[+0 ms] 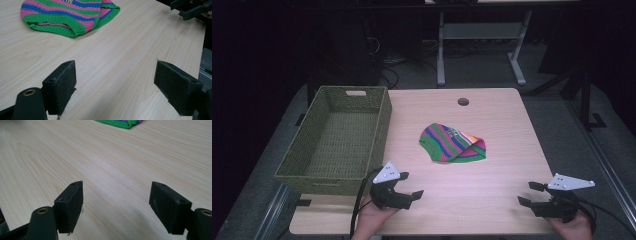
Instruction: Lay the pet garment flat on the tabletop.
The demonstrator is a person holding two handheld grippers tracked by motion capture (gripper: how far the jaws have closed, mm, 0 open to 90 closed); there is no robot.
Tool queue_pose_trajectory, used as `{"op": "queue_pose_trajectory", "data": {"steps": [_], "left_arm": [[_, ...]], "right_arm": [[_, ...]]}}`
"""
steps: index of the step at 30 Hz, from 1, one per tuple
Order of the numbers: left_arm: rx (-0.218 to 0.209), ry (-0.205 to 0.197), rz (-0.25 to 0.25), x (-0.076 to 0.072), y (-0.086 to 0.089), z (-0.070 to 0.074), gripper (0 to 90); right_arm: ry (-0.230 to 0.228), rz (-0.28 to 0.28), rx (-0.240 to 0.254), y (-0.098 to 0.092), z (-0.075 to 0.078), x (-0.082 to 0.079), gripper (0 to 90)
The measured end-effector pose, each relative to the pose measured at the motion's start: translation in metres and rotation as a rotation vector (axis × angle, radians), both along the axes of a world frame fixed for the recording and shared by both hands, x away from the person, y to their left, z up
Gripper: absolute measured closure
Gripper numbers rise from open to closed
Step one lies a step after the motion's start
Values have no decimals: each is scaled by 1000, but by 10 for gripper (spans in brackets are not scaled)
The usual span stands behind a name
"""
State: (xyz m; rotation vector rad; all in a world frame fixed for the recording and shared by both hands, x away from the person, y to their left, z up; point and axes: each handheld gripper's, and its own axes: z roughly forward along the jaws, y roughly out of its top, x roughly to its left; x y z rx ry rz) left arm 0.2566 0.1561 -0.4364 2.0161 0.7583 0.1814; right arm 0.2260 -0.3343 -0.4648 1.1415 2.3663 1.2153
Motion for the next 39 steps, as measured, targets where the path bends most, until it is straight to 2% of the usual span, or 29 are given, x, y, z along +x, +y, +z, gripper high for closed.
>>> {"op": "queue_pose_trajectory", "data": {"steps": [8,12,15,19,23,28,39], "left_arm": [[19,9,-15,0,-4,-3,178],[14,8,-17,0,-4,-3,179],[15,12,-17,0,-4,-4,178],[2,13,-11,0,-2,-3,178],[7,12,-11,2,-2,-3,178],[-2,14,-3,2,0,-3,178],[5,12,-19,2,-2,-3,178]], "right_arm": [[-2,11,3,3,1,0,262],[-8,19,10,4,4,1,251],[9,36,8,10,7,5,238],[9,64,9,18,11,12,232],[-10,89,-2,25,19,18,232],[-9,102,1,29,25,25,232],[27,136,-24,40,34,42,229]]}}
